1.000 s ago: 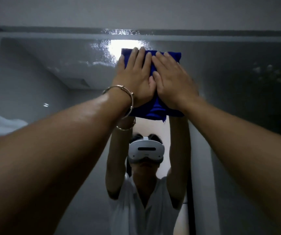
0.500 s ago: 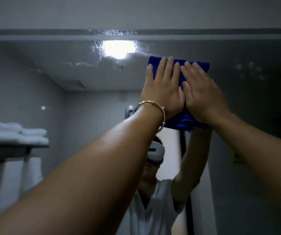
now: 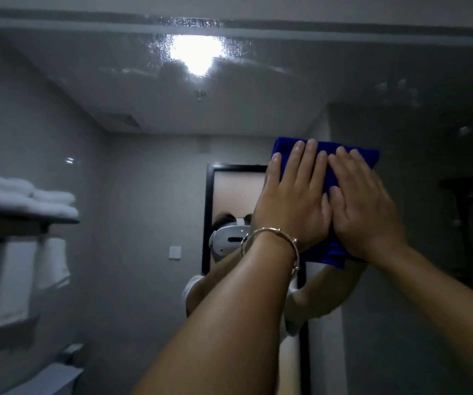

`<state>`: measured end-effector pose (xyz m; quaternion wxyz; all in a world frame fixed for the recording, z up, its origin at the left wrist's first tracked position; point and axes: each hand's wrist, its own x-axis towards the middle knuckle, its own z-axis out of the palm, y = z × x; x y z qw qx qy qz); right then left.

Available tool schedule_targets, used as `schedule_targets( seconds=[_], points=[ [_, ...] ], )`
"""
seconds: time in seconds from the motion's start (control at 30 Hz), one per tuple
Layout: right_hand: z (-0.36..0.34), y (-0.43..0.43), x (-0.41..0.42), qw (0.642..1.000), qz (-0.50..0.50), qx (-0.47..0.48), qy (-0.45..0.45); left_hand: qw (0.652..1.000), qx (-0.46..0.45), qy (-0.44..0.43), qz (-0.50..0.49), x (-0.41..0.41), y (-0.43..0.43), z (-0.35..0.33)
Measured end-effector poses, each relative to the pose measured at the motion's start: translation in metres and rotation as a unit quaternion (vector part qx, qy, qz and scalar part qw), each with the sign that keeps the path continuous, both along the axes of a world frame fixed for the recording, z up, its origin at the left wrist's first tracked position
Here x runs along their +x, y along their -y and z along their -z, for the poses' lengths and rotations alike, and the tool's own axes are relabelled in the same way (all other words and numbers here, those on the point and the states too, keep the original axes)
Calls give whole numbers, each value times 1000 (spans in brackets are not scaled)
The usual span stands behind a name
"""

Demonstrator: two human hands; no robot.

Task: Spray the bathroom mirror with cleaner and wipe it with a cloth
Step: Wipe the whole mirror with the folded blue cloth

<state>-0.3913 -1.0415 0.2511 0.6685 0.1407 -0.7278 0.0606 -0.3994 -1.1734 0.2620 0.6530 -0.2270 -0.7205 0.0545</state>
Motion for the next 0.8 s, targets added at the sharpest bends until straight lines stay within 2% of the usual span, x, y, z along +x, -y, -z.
schedule_targets(
  seconds=[0.27, 0.5, 0.67, 0.8],
  points=[
    [25, 15, 7, 1000, 11, -26, 4, 1000, -19, 14, -6, 3, 12, 21],
    [27, 21, 17, 997, 31, -31, 64, 999, -21, 14, 20, 3, 15, 23],
    [33, 30, 6, 996, 3, -85, 7, 999, -15, 0, 47, 2, 13, 22],
    [34, 25, -3, 996, -17, -78, -37, 998, -12, -7, 60, -2, 12, 23]
  ],
)
